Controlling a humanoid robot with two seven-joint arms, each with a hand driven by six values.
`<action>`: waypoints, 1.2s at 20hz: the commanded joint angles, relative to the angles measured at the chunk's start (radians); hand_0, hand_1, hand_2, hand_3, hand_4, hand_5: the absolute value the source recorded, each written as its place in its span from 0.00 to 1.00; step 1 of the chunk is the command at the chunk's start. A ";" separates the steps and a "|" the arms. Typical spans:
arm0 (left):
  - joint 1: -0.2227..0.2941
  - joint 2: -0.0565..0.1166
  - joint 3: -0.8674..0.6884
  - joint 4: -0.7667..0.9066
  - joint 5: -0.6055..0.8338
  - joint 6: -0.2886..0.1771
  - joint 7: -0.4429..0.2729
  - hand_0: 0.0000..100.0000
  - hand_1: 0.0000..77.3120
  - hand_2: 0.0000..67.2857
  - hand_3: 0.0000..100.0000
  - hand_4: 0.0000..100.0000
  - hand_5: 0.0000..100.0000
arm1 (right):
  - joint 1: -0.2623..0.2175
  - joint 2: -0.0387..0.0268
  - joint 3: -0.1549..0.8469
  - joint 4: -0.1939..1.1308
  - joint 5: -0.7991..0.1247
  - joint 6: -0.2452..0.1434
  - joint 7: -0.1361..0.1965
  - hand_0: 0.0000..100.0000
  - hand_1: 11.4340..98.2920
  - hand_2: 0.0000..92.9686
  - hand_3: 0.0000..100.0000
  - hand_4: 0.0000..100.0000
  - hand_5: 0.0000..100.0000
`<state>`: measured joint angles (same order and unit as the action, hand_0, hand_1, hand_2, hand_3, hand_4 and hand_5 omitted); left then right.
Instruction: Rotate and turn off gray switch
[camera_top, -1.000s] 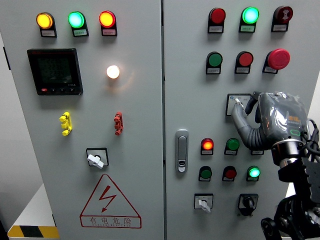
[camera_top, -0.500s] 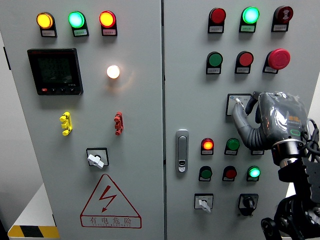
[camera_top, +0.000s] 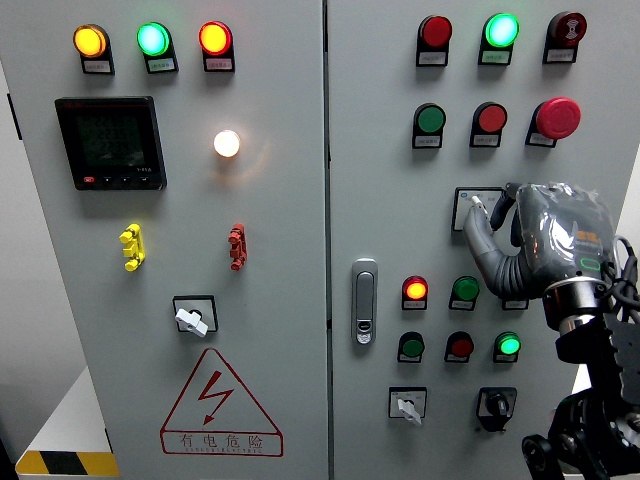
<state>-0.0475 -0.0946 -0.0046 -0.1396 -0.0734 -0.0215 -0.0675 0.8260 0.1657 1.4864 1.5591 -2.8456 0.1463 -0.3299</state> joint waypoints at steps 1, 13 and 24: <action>0.000 0.001 0.000 0.000 0.000 0.000 0.000 0.00 0.00 0.20 0.18 0.10 0.12 | 0.001 0.0000 -0.001 -0.001 0.000 0.001 0.000 0.72 0.22 0.71 0.92 0.97 0.96; 0.000 0.000 0.000 0.000 0.000 0.000 0.000 0.00 0.00 0.20 0.18 0.10 0.12 | 0.004 0.0000 -0.002 -0.004 0.000 0.002 0.000 0.78 0.21 0.68 0.94 0.97 0.95; 0.000 0.001 0.000 0.000 0.000 0.000 0.000 0.00 0.00 0.20 0.18 0.10 0.12 | -0.013 0.0000 0.003 0.013 0.014 -0.045 0.023 0.82 0.18 0.64 0.95 0.83 0.91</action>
<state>-0.0476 -0.0944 -0.0046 -0.1396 -0.0736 -0.0215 -0.0675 0.8150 0.1660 1.4883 1.5683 -2.8324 0.1097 -0.3150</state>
